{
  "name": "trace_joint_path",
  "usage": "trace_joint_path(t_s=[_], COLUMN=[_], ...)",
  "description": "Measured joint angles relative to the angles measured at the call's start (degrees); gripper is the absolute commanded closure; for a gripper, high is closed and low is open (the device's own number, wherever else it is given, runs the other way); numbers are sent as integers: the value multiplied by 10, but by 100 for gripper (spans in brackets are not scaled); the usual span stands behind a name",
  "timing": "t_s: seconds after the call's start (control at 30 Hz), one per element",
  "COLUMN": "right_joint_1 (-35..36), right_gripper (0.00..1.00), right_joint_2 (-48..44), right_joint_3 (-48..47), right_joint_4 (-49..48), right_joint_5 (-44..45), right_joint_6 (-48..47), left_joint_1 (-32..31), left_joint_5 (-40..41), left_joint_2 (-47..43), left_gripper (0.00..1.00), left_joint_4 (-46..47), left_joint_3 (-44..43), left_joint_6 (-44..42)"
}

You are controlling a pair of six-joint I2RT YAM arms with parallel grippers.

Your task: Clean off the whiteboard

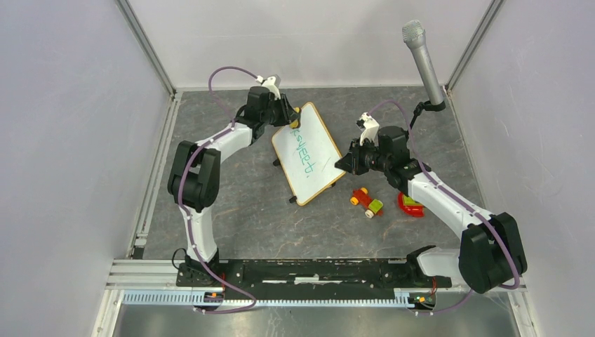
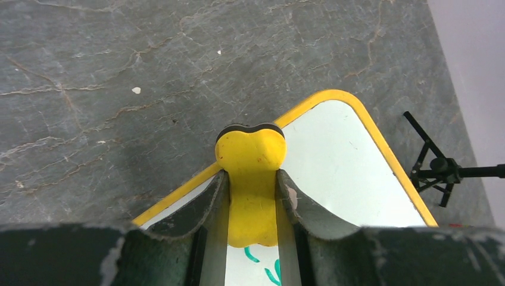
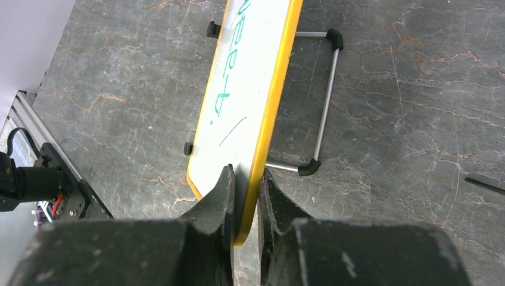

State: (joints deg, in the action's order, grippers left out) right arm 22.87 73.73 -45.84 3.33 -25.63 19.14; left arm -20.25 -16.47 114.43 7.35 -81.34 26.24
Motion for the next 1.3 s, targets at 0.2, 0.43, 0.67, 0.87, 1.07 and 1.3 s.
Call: trace_joint_path(t_s=[0.2,0.43,0.67,0.87,1.07,1.3], right_joint_1=[1,2,3,3,3,5], right_gripper=[100,100,100,100,100,100], right_joint_2=[1,2,1,1,1,1], right_joint_3=[-2,-3,-3,-3,-3,-2], right_joint_4=[2,1,1,2,2,-9], right_joint_5=[0,0,0,0,0,0], right_joint_6=[-1,-4,-4,-3,-5,-10], left_joint_1=[-10,15,26,-14,-103,-70], left_joint_5=[27,16,16,67,94,57], left_joint_2=[-8,-34,-44,-73,-144,-147], left_gripper=[96,92,92,91,88,88], left_joint_4=[-13,21,39,45,75,90], left_joint_3=[-2,75,113,136,183,202], left_joint_6=[-19,21,44,42,41,63])
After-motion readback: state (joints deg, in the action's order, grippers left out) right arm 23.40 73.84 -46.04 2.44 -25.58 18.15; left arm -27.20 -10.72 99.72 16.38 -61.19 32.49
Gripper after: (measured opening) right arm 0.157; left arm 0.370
